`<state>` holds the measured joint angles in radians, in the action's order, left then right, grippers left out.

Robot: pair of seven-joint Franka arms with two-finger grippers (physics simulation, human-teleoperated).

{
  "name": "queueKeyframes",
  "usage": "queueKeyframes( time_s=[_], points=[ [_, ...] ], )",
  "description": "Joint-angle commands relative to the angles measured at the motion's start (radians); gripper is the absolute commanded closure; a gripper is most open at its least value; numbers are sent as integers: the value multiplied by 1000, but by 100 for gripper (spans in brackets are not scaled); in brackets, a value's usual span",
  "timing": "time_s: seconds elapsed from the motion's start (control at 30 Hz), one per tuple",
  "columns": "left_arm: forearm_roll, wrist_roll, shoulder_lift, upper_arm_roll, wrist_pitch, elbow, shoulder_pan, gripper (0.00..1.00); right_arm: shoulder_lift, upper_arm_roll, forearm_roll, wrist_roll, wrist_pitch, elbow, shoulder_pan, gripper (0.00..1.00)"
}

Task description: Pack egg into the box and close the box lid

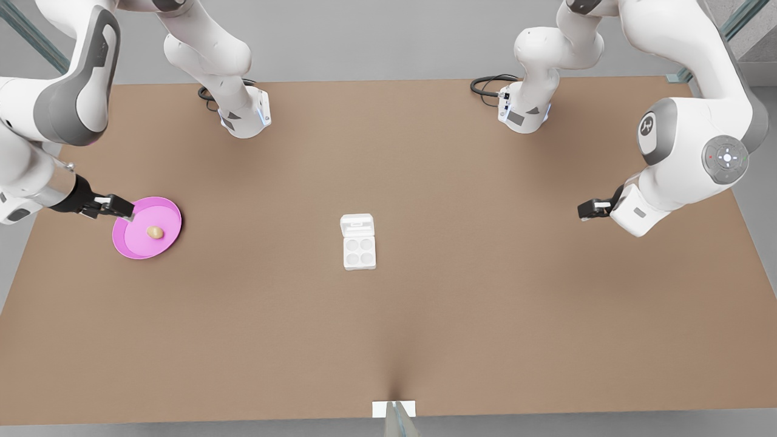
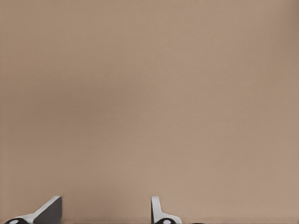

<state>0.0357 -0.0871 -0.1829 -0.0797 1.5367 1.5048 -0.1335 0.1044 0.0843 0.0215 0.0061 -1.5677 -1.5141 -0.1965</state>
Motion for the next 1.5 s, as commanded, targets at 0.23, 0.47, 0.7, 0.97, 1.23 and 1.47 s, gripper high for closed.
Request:
queueKeyframes(
  time_s=[0.23,0.47,0.7,0.97,1.23,1.47],
  points=[
    [0,14,-21,32,-133,-21,0,0,20,-11,195,633,83,3,-35,0],
    [0,17,-36,41,-168,-20,0,0,287,-12,606,963,127,-115,-348,0],
    [0,15,-52,41,-175,-20,0,0,287,-20,693,773,-2,-362,-385,0],
    [-2,15,-64,41,-179,-20,0,0,385,-55,683,632,-46,-344,-436,0],
    [-2,4,-64,41,-181,-20,0,0,498,-115,695,565,-80,-330,-459,0],
    [-2,3,-67,41,-179,-20,0,0,600,-115,695,529,-94,-311,-526,0]
  ],
)
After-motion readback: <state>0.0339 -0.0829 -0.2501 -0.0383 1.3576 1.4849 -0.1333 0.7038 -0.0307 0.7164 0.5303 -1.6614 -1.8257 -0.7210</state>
